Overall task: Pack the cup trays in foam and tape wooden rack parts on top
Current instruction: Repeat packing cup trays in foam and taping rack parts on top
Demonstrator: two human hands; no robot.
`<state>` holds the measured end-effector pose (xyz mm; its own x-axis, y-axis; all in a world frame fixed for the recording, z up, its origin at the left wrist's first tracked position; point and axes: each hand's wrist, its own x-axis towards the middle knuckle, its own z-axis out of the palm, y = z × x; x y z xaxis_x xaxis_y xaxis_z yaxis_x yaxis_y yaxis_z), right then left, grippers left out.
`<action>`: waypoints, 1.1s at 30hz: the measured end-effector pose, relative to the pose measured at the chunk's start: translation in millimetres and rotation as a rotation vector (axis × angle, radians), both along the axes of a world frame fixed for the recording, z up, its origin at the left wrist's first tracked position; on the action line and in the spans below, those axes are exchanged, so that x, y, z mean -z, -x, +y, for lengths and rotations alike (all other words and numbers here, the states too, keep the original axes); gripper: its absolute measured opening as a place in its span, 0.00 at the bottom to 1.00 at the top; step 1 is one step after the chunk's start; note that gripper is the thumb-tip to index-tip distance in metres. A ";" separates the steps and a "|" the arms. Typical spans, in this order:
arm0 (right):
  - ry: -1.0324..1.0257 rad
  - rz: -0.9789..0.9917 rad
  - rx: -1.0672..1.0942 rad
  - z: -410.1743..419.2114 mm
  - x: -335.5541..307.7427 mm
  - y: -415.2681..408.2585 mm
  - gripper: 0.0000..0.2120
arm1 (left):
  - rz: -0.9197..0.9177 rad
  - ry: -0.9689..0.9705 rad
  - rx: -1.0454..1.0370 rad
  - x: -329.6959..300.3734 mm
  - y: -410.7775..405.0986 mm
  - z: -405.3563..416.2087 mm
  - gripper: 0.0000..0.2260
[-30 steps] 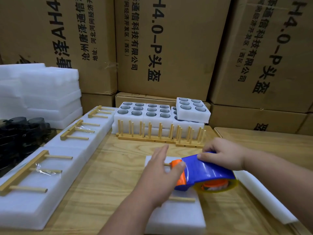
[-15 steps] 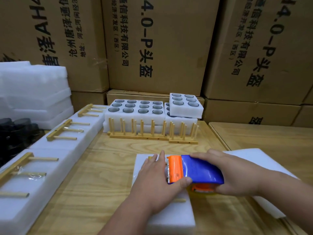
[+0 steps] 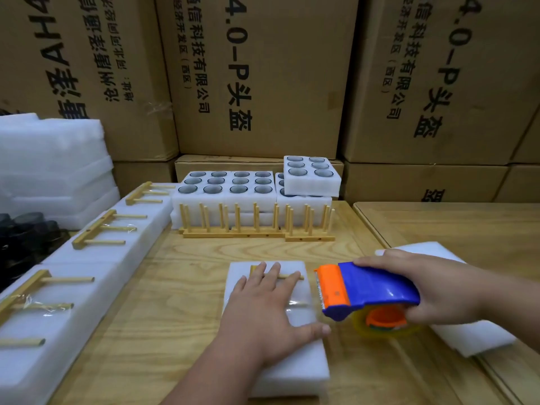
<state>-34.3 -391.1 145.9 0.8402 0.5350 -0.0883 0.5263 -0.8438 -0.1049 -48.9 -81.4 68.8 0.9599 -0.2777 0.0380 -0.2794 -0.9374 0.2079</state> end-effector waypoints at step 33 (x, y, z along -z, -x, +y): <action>0.098 0.227 0.083 28.5 2.8 -4.9 0.40 | -0.002 -0.096 0.004 -2.6 0.9 -1.0 0.26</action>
<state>-29.4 -362.6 143.2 0.8337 0.4442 -0.3279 0.4267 -0.8953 -0.1278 -49.8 -82.5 71.4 0.9587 -0.2841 0.0127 -0.2836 -0.9518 0.1168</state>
